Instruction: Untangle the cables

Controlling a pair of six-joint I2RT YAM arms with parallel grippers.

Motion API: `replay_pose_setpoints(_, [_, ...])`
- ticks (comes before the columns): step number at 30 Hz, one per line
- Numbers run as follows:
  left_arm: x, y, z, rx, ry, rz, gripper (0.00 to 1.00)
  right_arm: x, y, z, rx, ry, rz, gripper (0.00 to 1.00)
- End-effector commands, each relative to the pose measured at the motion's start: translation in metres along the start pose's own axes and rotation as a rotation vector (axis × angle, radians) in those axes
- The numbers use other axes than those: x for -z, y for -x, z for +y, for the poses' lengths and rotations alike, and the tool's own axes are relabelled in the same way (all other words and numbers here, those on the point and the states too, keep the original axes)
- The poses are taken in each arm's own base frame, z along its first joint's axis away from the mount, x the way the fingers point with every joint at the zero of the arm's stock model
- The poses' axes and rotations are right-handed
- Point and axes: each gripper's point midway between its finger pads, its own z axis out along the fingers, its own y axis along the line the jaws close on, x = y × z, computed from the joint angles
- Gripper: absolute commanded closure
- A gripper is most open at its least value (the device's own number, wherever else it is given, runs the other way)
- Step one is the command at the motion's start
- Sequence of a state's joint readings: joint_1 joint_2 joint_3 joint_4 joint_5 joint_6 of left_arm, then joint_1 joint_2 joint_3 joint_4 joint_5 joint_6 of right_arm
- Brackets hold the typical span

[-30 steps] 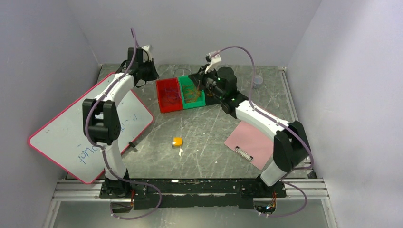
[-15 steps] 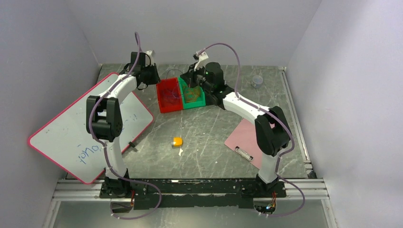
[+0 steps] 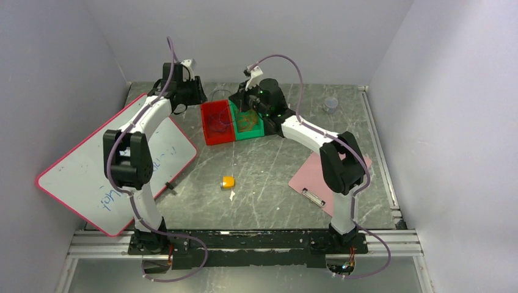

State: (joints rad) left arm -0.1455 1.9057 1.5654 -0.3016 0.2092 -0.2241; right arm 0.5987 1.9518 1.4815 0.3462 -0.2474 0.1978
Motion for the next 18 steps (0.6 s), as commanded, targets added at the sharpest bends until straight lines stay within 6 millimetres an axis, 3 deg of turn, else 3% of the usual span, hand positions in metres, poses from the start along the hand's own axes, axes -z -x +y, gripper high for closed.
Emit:
replay_pose_setpoints(1, [0.026,0.024,-0.005,0.001,-0.002,-0.077,0.56,-0.008,0.004,-0.006,0.015,-0.006,-0.01,1.0])
replay_pose_setpoints(5, [0.061,0.036,0.002,0.007,0.066,-0.159,0.53,-0.015,0.003,-0.006,0.015,-0.002,-0.003,1.0])
replay_pose_setpoints(7, [0.08,0.038,0.01,0.016,0.121,-0.203,0.53,-0.025,-0.014,-0.011,0.012,-0.007,0.029,1.0])
replay_pose_setpoints(12, [0.121,0.033,0.035,0.0,0.274,-0.318,0.5,-0.043,-0.029,-0.019,0.031,-0.036,0.059,1.0])
replay_pose_setpoints(18, [0.136,0.023,0.05,-0.022,0.356,-0.336,0.48,-0.067,-0.056,-0.03,0.087,-0.076,0.111,1.0])
